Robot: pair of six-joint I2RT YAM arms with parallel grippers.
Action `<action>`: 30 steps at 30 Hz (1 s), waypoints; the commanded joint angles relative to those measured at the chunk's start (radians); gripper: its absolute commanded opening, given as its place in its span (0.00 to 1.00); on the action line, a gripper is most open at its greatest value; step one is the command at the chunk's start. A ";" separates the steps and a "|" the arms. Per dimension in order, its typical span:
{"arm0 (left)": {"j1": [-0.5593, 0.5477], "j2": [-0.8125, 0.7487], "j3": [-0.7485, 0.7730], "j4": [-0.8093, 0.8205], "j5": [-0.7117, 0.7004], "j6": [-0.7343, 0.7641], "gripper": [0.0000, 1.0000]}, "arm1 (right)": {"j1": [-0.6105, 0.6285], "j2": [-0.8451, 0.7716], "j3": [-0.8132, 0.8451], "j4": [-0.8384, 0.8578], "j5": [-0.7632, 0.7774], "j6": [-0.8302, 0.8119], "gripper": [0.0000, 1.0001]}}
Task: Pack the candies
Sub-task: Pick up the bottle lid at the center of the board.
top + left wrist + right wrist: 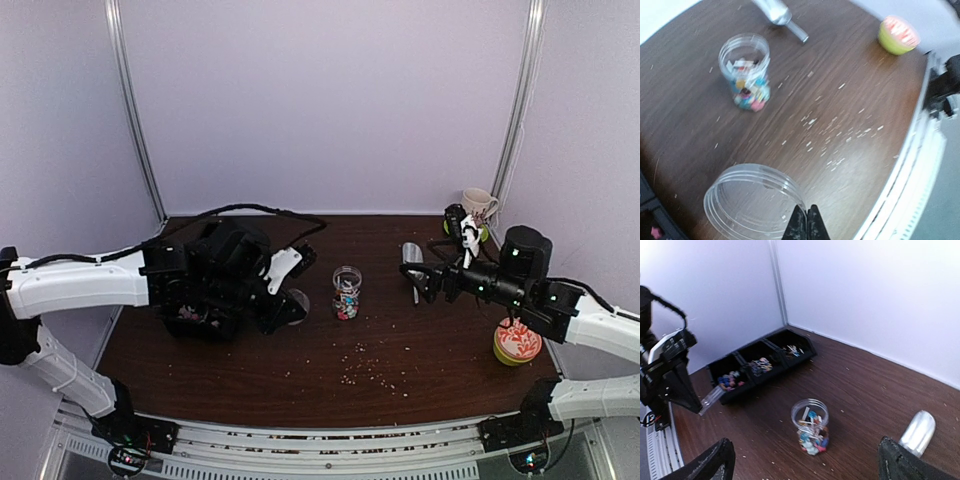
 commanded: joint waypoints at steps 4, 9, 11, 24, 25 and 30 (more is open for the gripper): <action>0.004 -0.063 0.011 0.211 0.266 -0.001 0.00 | 0.148 0.028 -0.070 0.361 -0.151 -0.180 1.00; 0.004 -0.085 0.005 0.333 0.360 -0.045 0.00 | 0.288 0.147 -0.058 0.509 -0.171 -0.347 1.00; 0.005 -0.091 -0.004 0.373 0.387 -0.059 0.00 | 0.317 0.182 -0.054 0.545 -0.177 -0.398 0.99; 0.006 -0.118 -0.047 0.547 0.516 -0.127 0.00 | 0.387 0.318 -0.041 0.762 -0.097 -0.464 0.99; 0.006 -0.117 -0.049 0.553 0.522 -0.130 0.00 | 0.391 0.323 -0.036 0.763 -0.095 -0.465 1.00; 0.005 -0.117 -0.054 0.575 0.529 -0.139 0.00 | 0.405 0.344 -0.018 0.760 -0.081 -0.476 0.97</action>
